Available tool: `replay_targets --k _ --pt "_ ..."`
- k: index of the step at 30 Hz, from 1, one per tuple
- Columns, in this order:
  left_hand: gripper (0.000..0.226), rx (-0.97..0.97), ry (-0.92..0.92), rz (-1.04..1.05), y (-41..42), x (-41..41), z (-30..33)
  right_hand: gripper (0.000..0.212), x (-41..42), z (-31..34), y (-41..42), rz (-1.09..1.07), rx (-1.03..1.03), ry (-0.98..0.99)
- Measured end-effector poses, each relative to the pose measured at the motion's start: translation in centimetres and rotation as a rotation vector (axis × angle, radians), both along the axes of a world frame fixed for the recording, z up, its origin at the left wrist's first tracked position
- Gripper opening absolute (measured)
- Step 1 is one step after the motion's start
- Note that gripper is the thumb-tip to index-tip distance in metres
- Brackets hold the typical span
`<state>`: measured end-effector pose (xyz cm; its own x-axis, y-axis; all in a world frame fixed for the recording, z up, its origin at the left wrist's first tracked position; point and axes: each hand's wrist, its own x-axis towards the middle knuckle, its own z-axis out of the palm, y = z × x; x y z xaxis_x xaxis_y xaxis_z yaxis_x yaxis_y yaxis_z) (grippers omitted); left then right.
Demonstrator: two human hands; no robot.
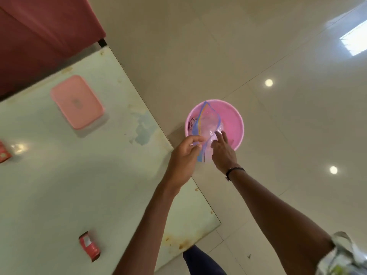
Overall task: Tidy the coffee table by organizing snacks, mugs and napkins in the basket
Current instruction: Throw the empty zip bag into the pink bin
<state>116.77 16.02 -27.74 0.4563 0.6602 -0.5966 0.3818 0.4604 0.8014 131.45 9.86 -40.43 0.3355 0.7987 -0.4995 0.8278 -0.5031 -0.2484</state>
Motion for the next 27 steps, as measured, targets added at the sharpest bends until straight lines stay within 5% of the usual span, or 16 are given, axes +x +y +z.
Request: replay_targets --k 5,12,20,27 --pt "0.034 0.253 0.160 -0.436 1.0 3.5 -4.0 0.046 1.6 -5.0 3.2 0.157 -0.161 -0.154" --pt "0.040 0.294 0.436 -0.851 2.9 5.9 -9.7 0.055 3.6 -11.5 3.5 0.205 -0.268 -0.084" --pt "0.036 0.291 0.371 -0.698 2.1 5.0 -7.6 0.064 3.5 -5.9 4.1 0.141 -0.096 0.086" --pt "0.028 0.364 0.220 -0.340 1.7 1.0 0.6 0.023 -1.3 7.0 2.9 -0.311 0.436 0.190"
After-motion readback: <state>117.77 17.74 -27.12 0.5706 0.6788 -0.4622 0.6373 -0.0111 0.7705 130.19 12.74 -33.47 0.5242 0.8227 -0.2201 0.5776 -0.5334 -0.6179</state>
